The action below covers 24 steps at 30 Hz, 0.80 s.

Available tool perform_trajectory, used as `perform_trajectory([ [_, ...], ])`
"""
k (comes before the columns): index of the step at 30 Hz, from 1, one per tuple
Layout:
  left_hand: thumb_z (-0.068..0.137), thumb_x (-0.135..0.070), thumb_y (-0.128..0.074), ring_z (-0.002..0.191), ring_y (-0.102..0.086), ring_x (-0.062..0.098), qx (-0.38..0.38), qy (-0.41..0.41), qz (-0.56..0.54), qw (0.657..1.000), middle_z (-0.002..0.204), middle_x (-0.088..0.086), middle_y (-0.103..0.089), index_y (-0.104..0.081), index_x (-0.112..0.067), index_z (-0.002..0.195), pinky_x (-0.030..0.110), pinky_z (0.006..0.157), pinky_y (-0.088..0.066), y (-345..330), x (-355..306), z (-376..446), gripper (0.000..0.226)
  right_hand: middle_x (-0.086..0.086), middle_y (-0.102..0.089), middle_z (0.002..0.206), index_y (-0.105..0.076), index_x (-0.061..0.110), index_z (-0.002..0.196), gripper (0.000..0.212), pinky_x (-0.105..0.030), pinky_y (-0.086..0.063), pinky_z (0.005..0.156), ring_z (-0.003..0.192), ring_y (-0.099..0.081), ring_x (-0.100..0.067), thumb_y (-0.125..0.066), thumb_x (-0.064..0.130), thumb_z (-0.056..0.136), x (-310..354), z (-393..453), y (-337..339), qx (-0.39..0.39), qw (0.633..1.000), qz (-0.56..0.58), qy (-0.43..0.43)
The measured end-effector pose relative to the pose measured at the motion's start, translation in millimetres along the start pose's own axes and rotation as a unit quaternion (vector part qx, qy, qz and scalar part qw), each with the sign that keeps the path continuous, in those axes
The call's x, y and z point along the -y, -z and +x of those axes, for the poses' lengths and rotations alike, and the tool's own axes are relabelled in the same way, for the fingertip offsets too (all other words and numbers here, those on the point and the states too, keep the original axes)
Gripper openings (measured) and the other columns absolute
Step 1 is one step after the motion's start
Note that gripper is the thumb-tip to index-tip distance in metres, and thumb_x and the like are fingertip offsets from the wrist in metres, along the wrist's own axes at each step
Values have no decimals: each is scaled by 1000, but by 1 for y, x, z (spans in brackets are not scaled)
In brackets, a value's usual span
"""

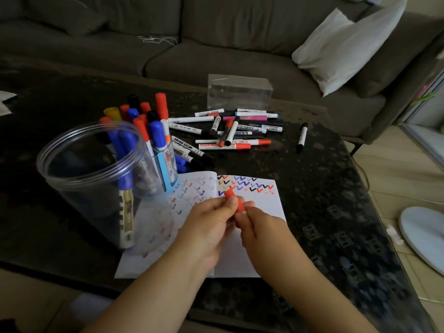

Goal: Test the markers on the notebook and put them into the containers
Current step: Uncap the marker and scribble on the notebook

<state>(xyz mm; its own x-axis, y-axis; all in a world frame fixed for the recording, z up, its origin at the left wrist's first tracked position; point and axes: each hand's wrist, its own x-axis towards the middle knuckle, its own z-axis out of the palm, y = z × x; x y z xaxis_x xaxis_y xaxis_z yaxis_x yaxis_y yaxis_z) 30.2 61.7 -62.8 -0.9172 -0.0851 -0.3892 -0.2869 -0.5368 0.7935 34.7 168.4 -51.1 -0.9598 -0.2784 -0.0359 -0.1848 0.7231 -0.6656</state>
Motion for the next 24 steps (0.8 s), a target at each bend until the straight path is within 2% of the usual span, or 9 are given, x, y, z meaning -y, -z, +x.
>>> perform_trajectory([
  [3,91,-11,-54,83,-68,21,-35,-6,-16,999,81,12,-73,-68,-8,71,31,83,-50,0,6,2,24,-4,-67,97,-52,19,117,29,-29,-44,73,88,-61,-22,-34,36,101,0,2,-4,-11,998,-67,1],
  [5,90,-14,-54,87,-69,21,-5,-5,-31,1000,87,13,-73,-67,-7,78,31,82,-50,0,4,0,19,-1,-64,84,-56,20,99,25,-24,-43,64,72,-59,-13,-36,34,101,4,2,2,16,1000,-5,-10],
  [7,86,-20,-52,91,-69,22,63,10,-58,996,94,14,-72,-65,-5,88,31,79,-51,0,-2,-5,20,-1,-51,64,-54,15,81,31,-20,-35,43,45,-42,-6,-36,30,102,7,1,11,89,971,208,-73],
  [9,81,-29,-48,93,-69,22,127,32,-85,988,100,15,-71,-64,-4,96,32,78,-56,-1,-8,-11,33,-3,-43,55,-57,7,81,34,-16,-22,34,37,-27,-5,-37,26,101,7,-2,17,159,863,457,-147],
  [12,82,-31,-44,96,-68,24,169,42,-130,976,103,15,-70,-64,-4,101,32,78,-58,-2,-15,-24,38,-1,-38,50,-65,3,78,36,-11,-19,28,33,-24,-2,-45,31,87,13,-6,26,243,692,649,-202],
  [15,81,-27,-46,90,-70,22,166,19,-120,979,93,14,-72,-60,-4,94,31,73,-58,-6,-24,-35,29,1,-38,49,-68,3,76,40,-10,-20,26,31,-27,-1,-45,33,87,21,-12,33,274,628,700,-202],
  [18,83,-25,-48,83,-71,20,134,1,-76,988,86,15,-72,-59,-5,87,28,66,-58,-14,-32,-47,23,3,-37,50,-60,6,78,38,-10,-18,27,33,-24,0,-42,34,93,33,-26,38,231,674,676,-188],
  [22,96,-21,-44,81,-71,20,85,12,-19,996,84,14,-73,-59,-5,84,26,64,-53,-22,-28,-63,25,5,-39,48,-51,8,82,36,-14,-22,33,36,-26,-2,-33,32,102,42,-51,36,114,837,516,-140],
  [24,97,-22,-45,76,-70,17,52,19,10,998,79,11,-73,-60,-2,90,25,64,-52,-27,-22,-69,26,9,-43,50,-53,13,78,36,-16,-27,40,40,-35,-4,-34,33,102,41,-63,35,57,940,319,-111],
])
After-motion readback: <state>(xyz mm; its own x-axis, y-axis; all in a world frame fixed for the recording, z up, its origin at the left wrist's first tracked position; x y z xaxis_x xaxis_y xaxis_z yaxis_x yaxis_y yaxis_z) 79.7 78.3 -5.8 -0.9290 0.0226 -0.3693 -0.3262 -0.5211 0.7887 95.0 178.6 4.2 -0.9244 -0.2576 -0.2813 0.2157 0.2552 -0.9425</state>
